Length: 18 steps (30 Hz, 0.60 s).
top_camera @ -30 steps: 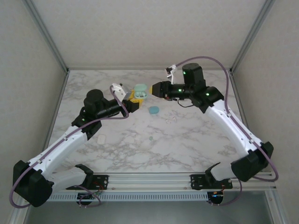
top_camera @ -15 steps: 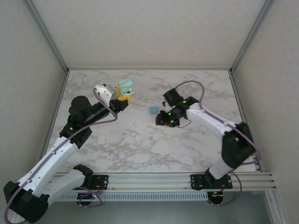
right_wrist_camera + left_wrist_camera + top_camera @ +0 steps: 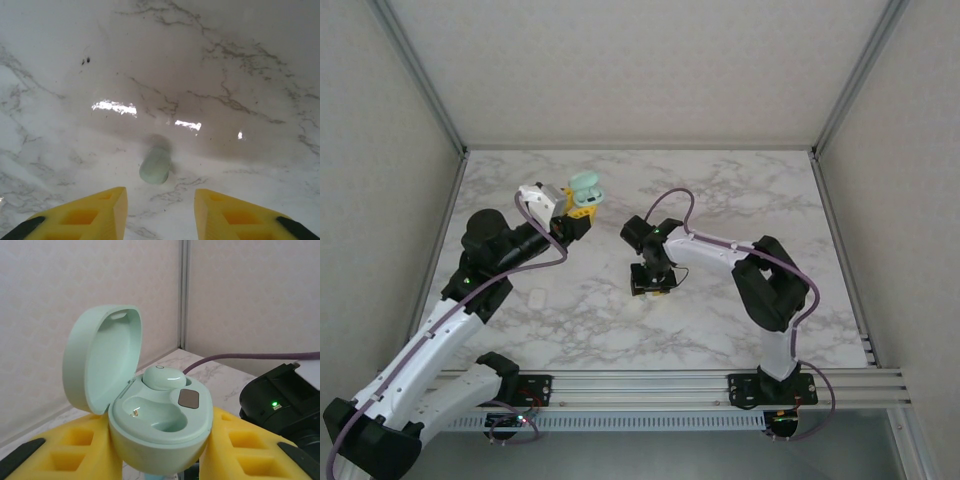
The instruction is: Insert the wireless bluetooth earbuds into the charging case
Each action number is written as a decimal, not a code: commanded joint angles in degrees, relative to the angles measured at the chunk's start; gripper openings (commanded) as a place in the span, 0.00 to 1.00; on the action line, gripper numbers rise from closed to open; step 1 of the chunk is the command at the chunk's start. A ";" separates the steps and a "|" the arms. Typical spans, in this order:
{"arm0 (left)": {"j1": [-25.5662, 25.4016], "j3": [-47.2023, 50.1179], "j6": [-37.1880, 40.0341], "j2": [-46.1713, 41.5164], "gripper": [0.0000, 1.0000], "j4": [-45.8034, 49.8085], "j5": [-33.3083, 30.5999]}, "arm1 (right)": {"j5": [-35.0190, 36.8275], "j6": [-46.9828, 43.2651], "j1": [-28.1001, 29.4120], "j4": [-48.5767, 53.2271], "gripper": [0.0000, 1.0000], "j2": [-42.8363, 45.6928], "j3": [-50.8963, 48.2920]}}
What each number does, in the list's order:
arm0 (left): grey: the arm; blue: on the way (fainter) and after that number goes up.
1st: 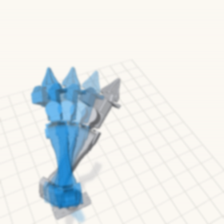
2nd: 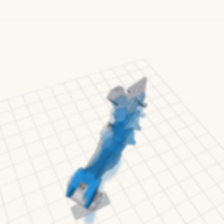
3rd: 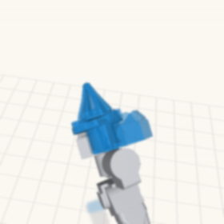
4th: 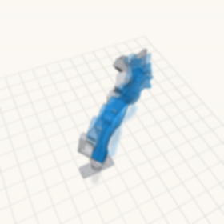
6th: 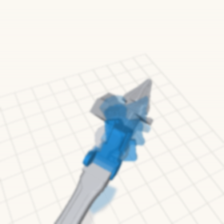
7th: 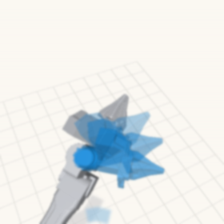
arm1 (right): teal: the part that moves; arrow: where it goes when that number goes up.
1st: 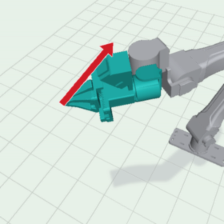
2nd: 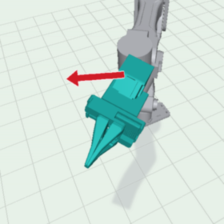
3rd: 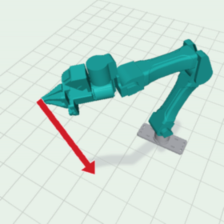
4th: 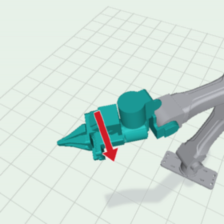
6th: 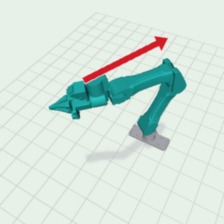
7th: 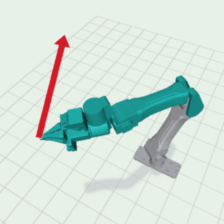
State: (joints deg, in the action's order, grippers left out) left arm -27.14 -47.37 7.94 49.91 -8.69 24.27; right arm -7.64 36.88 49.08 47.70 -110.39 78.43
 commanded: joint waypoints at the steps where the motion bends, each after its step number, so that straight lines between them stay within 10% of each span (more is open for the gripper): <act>1: 0.50 -0.93 0.64 -0.79 0.22 0.25 -0.39 | 3.00 1.45 0.72 2.21 0.40 -2.60 2.96; 18: 0.50 -0.57 0.66 0.00 0.22 -0.15 -0.03 | 4.39 1.31 1.71 4.42 0.35 -6.92 6.44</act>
State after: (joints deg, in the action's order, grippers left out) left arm -27.14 -47.37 7.94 49.95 -8.69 24.29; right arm -4.89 37.30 49.93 49.63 -116.20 83.11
